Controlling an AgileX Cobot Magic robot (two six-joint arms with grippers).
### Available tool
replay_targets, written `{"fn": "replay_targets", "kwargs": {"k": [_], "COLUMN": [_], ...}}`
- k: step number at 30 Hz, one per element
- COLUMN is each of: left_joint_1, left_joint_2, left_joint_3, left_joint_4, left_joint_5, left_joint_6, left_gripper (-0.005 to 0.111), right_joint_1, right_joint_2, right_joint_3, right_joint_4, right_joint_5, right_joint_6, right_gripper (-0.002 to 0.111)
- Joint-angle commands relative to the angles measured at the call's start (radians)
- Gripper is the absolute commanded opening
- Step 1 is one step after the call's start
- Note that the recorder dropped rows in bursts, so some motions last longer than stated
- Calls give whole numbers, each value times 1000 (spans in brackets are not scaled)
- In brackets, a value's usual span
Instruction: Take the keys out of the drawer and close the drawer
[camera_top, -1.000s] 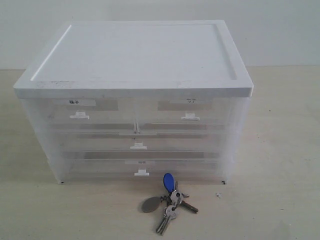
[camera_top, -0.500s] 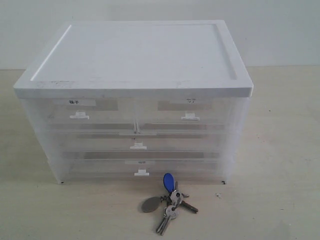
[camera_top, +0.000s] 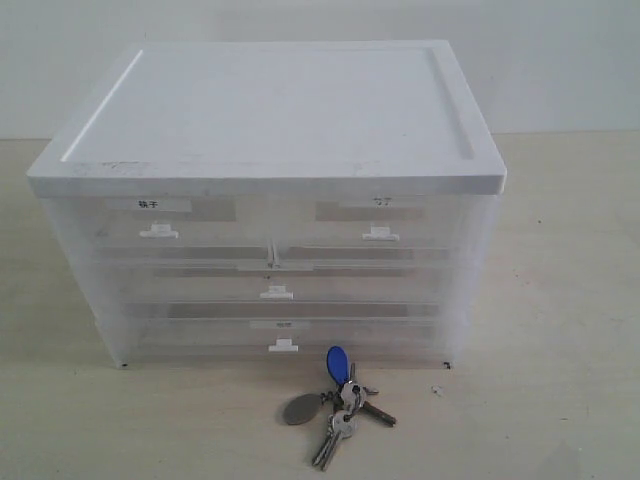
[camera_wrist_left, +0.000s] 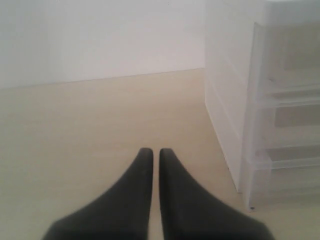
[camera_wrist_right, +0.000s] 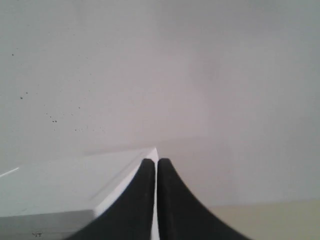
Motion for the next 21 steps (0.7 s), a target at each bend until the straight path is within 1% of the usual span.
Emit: {"fn": "replay_targets", "kwargs": {"k": [1, 2, 4, 6, 7, 9, 11, 13, 16, 19, 21], "left_joint_1": [3, 3, 3, 3, 3, 3, 3, 3, 3, 3, 3], "left_joint_2": [-4, -4, -4, -4, -4, -4, -4, -4, -4, -4, -4], "left_joint_3": [3, 3, 3, 3, 3, 3, 3, 3, 3, 3, 3], "left_joint_4": [-2, -2, -2, -2, -2, -2, -2, -2, -2, -2, -2], "left_joint_5": [2, 2, 2, 2, 2, 2, 2, 2, 2, 2, 2], "left_joint_6": [-7, -7, -7, -7, -7, -7, -7, -7, -7, -7, -7], "left_gripper": [4, 4, 4, 4, 4, 4, 4, 4, 4, 4, 4], "right_joint_1": [0, 0, 0, 0, 0, 0, 0, -2, -2, -2, -2], "right_joint_2": [-4, -4, -4, -4, -4, -4, -4, -4, -4, -4, -4], "right_joint_3": [42, 42, 42, 42, 42, 42, 42, 42, 42, 42, 42], "right_joint_4": [267, 312, 382, 493, 559, 745, 841, 846, 846, 846, 846], "right_joint_5": [90, 94, 98, 98, 98, 98, 115, 170, 304, 432, 499], "right_joint_6": [49, 86, 78, -23, -102, -366, -632, -815, -979, -1061, -1073], "right_gripper": [0, 0, 0, 0, 0, 0, 0, 0, 0, 0, 0]}}
